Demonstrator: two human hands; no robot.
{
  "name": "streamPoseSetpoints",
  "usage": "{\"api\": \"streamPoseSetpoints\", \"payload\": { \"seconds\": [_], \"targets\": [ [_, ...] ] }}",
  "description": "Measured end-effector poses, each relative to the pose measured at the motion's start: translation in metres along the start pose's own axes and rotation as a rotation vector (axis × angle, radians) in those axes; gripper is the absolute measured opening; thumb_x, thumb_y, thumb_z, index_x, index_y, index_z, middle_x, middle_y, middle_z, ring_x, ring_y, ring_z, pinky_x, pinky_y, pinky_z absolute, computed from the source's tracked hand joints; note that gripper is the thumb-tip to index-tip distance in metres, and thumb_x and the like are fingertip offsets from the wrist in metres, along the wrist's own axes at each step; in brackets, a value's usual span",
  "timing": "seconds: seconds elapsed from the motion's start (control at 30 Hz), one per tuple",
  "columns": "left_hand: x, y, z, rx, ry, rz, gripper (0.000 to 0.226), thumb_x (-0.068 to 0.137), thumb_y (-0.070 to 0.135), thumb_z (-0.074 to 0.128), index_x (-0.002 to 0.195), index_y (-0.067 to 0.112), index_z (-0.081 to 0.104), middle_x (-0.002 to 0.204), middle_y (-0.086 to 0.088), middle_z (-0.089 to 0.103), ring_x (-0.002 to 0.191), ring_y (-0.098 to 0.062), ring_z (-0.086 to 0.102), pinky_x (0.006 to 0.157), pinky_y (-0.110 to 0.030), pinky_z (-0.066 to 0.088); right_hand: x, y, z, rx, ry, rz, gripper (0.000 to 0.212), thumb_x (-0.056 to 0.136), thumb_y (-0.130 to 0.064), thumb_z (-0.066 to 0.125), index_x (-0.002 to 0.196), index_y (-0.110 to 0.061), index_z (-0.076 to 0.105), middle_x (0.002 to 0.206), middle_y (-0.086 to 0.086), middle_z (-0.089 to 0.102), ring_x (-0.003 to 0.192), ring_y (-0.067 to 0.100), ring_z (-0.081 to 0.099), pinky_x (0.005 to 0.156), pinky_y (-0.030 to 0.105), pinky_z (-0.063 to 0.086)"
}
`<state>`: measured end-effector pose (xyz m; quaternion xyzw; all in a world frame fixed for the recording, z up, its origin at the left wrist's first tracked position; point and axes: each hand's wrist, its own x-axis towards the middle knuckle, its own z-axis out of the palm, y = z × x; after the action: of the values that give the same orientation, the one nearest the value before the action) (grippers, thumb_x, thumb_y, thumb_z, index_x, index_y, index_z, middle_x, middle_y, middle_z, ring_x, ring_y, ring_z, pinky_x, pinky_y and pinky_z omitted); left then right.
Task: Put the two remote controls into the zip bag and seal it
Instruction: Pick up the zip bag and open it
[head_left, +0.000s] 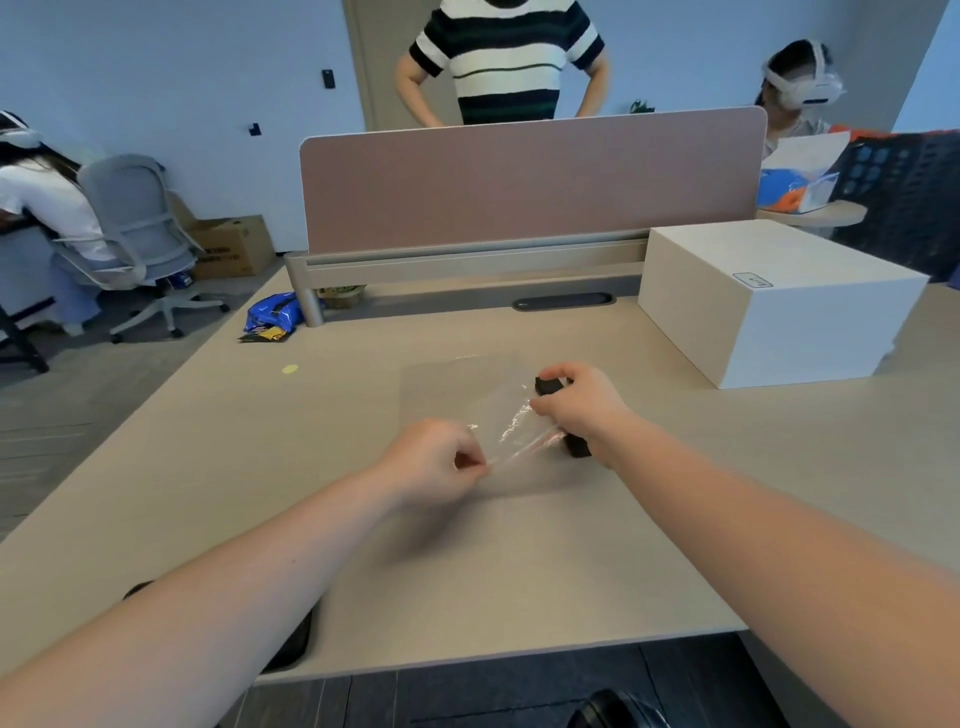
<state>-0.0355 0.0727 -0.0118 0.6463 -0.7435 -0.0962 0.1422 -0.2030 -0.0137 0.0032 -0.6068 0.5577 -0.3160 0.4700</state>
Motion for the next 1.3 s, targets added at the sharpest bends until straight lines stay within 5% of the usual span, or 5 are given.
{"api": "streamPoseSetpoints", "payload": {
  "seconds": [0.2, 0.37, 0.5, 0.77, 1.3],
  "targets": [
    [0.009, 0.000, 0.000, -0.059, 0.154, -0.113, 0.013, 0.087, 0.025, 0.061, 0.082, 0.015, 0.068, 0.085, -0.006, 0.067, 0.086, -0.026, 0.061, 0.077, -0.037, 0.051, -0.005, -0.006, -0.001, -0.036, 0.145, -0.017, 0.047, 0.085, -0.041, 0.063, 0.121, -0.017, 0.047, 0.105, -0.001, 0.048, 0.087, 0.020, 0.050, 0.078, 0.031, 0.044],
    [0.018, 0.003, 0.006, -0.249, 0.203, -0.185, 0.015, 0.087, 0.021, 0.062, 0.074, 0.016, 0.057, 0.076, -0.005, 0.063, 0.076, -0.027, 0.058, 0.072, -0.035, 0.047, -0.017, 0.004, 0.000, -0.023, -0.032, 0.104, 0.046, 0.080, -0.058, 0.061, 0.091, -0.014, 0.055, 0.072, 0.003, 0.059, 0.058, 0.016, 0.050, 0.051, 0.025, 0.038],
    [0.019, 0.007, 0.011, -0.355, 0.205, -0.223, 0.014, 0.086, 0.013, 0.061, 0.073, 0.015, 0.058, 0.073, -0.001, 0.067, 0.069, -0.022, 0.058, 0.070, -0.032, 0.048, -0.023, 0.016, 0.009, 0.202, 0.141, 0.036, 0.069, 0.077, -0.044, 0.073, 0.129, -0.019, 0.035, 0.106, 0.005, 0.058, 0.072, 0.022, 0.065, 0.049, 0.024, 0.047],
    [0.021, 0.003, 0.018, -0.380, 0.233, -0.223, 0.035, 0.085, 0.010, 0.062, 0.058, 0.027, 0.049, 0.070, 0.000, 0.067, 0.074, -0.026, 0.066, 0.072, -0.033, 0.051, -0.031, 0.019, 0.024, 0.167, -0.207, 0.176, 0.042, 0.086, -0.044, 0.064, 0.094, -0.003, 0.063, 0.085, 0.016, 0.068, 0.068, 0.023, 0.063, 0.056, 0.025, 0.053],
    [0.029, -0.003, 0.019, -0.317, 0.322, -0.330, 0.016, 0.087, 0.005, 0.052, 0.076, 0.016, 0.048, 0.080, -0.011, 0.064, 0.082, -0.032, 0.062, 0.075, -0.039, 0.048, -0.021, 0.023, 0.028, -0.087, -0.068, 0.044, 0.028, 0.084, -0.006, 0.056, 0.056, -0.014, 0.058, 0.057, 0.001, 0.064, 0.061, 0.018, 0.056, 0.061, 0.027, 0.050]
  ]
}}
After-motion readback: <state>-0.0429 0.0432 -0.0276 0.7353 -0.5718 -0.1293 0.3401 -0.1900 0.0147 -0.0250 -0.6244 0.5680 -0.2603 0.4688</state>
